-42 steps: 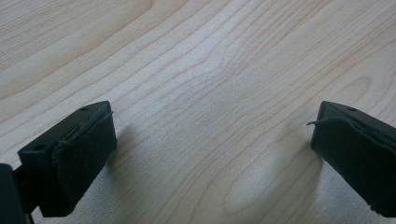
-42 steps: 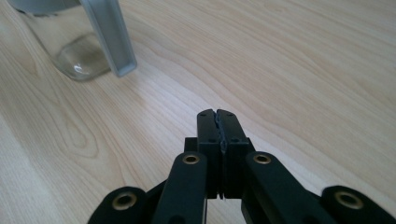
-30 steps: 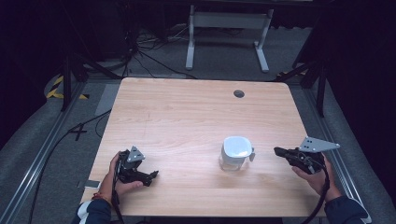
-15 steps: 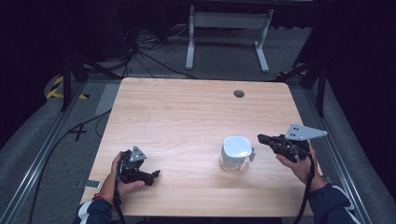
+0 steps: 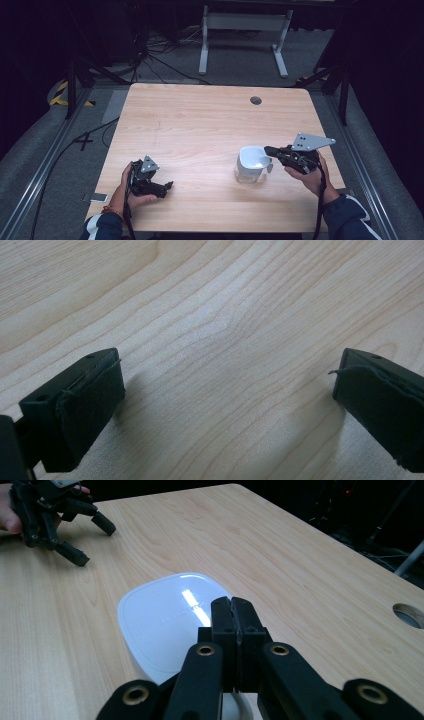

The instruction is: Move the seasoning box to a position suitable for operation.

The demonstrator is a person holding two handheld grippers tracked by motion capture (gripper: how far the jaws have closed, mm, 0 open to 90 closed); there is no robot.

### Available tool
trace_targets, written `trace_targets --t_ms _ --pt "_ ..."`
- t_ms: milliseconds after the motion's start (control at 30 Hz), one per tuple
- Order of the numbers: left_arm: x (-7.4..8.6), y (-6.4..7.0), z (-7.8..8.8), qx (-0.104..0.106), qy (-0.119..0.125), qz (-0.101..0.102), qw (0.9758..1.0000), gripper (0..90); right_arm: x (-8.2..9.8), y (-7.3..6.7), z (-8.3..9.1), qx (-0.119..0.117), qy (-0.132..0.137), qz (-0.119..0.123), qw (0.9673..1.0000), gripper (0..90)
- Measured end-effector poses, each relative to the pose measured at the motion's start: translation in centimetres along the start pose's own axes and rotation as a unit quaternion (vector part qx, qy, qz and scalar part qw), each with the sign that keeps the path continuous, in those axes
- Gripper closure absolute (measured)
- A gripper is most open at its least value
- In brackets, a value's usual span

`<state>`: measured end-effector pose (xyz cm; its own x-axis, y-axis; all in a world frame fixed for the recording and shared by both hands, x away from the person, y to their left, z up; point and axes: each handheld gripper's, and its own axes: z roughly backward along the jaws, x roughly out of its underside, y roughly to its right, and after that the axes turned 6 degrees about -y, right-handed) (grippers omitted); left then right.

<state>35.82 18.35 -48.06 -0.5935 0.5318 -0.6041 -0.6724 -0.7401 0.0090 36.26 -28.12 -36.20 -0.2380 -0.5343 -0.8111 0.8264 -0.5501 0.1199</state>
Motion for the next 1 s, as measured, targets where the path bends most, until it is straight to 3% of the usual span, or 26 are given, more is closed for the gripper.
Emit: trace_targets --t_ms 333,500,600,767,833,933,1000 --pt "0.0 0.1 -0.1 -0.002 0.003 0.003 1.0000 0.4 0.8 0.2 -0.1 -0.003 -0.023 0.008 0.9997 89.8" --pt "-0.3 0.2 -0.3 0.000 0.005 0.006 1.0000 0.9 0.9 0.3 -0.1 -0.007 -0.019 0.004 0.9998 89.8" --pt "-0.6 0.5 -0.4 0.003 0.012 0.003 0.9999 7.9 0.9 0.1 -0.2 -0.011 -0.018 0.008 0.9997 89.9" --pt "-1.5 1.3 -0.4 0.023 0.018 -0.028 0.9992 32.3 0.9 0.0 -0.2 -0.005 -0.018 0.009 0.9998 89.9" --pt "-2.0 1.8 -0.5 0.023 0.017 -0.039 0.9988 35.1 1.0 0.1 -0.1 0.001 -0.017 0.011 0.9998 89.9" --pt "-3.2 2.6 -0.3 0.033 0.033 -0.060 0.9971 40.6 1.1 0.2 0.0 -0.003 -0.015 0.008 0.9999 89.9" --pt "-4.3 3.4 -0.1 0.030 0.050 -0.075 0.9955 47.1 1.1 0.1 0.0 -0.001 -0.015 0.009 0.9998 89.9"
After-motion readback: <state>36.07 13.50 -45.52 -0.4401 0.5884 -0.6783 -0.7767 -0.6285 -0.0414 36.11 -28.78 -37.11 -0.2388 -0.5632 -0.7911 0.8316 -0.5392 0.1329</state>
